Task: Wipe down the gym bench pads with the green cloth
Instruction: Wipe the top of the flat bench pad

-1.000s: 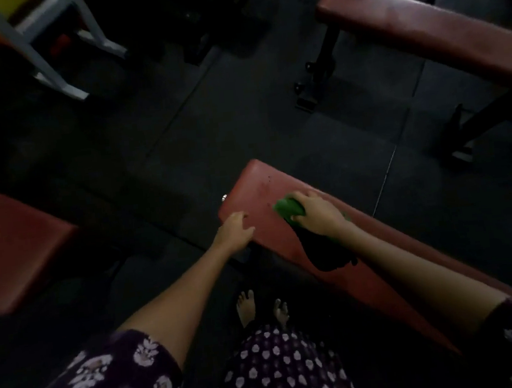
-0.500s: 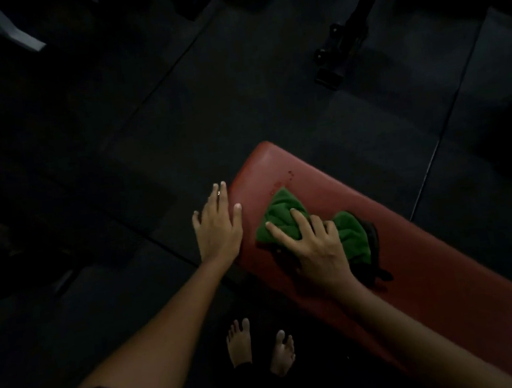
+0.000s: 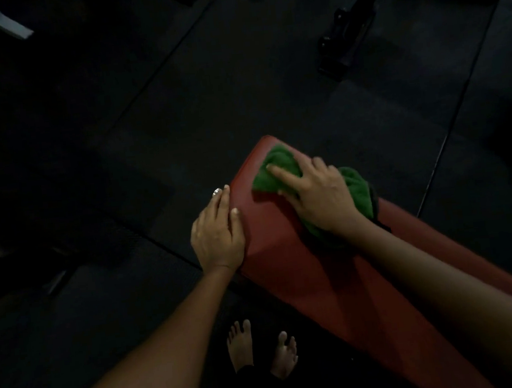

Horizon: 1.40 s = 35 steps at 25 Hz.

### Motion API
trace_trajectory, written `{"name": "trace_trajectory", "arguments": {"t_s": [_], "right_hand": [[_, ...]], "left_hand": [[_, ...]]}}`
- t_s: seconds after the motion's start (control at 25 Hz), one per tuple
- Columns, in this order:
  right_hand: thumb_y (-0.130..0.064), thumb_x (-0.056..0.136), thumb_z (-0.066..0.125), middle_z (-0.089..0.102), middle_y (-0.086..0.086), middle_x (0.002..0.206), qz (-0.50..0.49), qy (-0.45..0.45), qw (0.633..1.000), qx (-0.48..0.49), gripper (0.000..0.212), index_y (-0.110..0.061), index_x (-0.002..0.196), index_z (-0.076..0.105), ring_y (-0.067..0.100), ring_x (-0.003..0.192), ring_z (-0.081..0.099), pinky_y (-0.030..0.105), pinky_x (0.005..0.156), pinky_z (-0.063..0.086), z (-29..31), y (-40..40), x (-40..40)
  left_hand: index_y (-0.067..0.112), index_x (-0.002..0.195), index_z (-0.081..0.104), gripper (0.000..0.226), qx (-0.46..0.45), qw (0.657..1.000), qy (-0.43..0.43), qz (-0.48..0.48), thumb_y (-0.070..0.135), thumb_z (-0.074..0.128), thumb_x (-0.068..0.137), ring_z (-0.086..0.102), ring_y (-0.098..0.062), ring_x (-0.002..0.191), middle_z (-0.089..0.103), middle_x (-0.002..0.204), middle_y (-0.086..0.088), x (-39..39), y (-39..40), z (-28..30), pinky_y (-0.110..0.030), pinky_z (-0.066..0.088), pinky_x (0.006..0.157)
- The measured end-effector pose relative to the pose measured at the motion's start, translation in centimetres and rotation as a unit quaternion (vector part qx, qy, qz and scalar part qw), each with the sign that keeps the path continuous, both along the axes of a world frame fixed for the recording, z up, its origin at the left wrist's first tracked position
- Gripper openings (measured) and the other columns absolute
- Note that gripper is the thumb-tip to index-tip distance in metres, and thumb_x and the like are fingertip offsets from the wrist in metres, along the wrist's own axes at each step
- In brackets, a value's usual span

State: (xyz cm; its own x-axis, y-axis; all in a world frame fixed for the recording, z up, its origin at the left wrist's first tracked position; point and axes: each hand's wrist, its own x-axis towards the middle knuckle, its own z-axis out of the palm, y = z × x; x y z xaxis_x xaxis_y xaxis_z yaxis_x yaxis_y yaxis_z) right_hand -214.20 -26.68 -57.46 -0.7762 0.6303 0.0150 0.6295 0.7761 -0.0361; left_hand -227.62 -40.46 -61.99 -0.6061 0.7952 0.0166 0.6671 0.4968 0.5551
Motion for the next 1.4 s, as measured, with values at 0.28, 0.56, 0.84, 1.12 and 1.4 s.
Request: {"name": "trace_trajectory", "arguments": {"t_s": [0.28, 0.56, 0.84, 1.12, 1.4], "right_hand": [[-0.036, 0.089, 0.052, 0.059, 0.018, 0.109, 0.043, 0.018, 0.998, 0.033, 0.041, -0.025, 0.128, 0.054, 0.03, 0.083, 0.058, 0.037, 0.063, 0.045, -0.9, -1.5, -3.2], [-0.036, 0.089, 0.055, 0.055, 0.017, 0.113, -0.106, 0.022, 0.994, 0.019, 0.045, -0.023, 0.133, 0.05, 0.03, 0.089, 0.057, 0.036, 0.067, 0.044, -0.1, -2.2, -5.3], [-0.034, 0.092, 0.051, 0.045, 0.019, 0.127, -0.267, -0.013, 0.963, -0.048, 0.052, -0.027, 0.142, 0.037, 0.035, 0.101, 0.05, 0.04, 0.077, 0.041, 0.3, -2.1, -2.0], [-0.033, 0.081, 0.056, 0.059, 0.019, 0.108, 0.069, -0.002, 0.997, 0.021, 0.047, -0.026, 0.127, 0.057, 0.03, 0.073, 0.054, 0.032, 0.057, 0.042, -0.7, -9.7, 2.7], [-0.039, 0.075, 0.059, 0.054, 0.019, 0.116, -0.076, -0.007, 0.997, 0.001, 0.057, -0.026, 0.13, 0.055, 0.031, 0.081, 0.052, 0.033, 0.061, 0.041, -0.7, -14.8, 2.9]], "left_hand": [[0.008, 0.129, 0.056, 0.051, 0.005, 1.0, 0.011, -0.004, 0.032, 0.033, 0.09, 0.062, -0.029, 0.105, 0.06, 0.127, -0.01, 0.0, -0.1, -0.3, -0.04, 0.046, 0.085], [0.01, 0.133, 0.052, 0.054, 0.026, 1.0, -0.001, -0.008, 0.036, 0.029, 0.092, 0.06, -0.029, 0.107, 0.058, 0.129, -0.011, -0.2, 0.1, -1.0, -0.038, 0.043, 0.086], [0.015, 0.136, 0.049, 0.057, 0.016, 0.998, -0.067, -0.008, 0.04, 0.028, 0.089, 0.053, -0.022, 0.12, 0.055, 0.135, -0.005, -0.3, 0.2, -0.2, -0.035, 0.039, 0.096], [0.014, 0.138, 0.044, 0.055, -0.01, 0.964, -0.212, -0.162, 0.032, 0.038, 0.087, 0.044, -0.017, 0.125, 0.044, 0.14, -0.006, -5.9, 0.2, 0.5, -0.026, 0.035, 0.102], [0.013, 0.146, 0.03, 0.053, -0.025, 0.97, -0.084, -0.227, 0.022, 0.046, 0.097, 0.021, -0.02, 0.142, 0.018, 0.156, -0.004, -2.7, 3.7, 1.6, -0.041, 0.018, 0.112]]}}
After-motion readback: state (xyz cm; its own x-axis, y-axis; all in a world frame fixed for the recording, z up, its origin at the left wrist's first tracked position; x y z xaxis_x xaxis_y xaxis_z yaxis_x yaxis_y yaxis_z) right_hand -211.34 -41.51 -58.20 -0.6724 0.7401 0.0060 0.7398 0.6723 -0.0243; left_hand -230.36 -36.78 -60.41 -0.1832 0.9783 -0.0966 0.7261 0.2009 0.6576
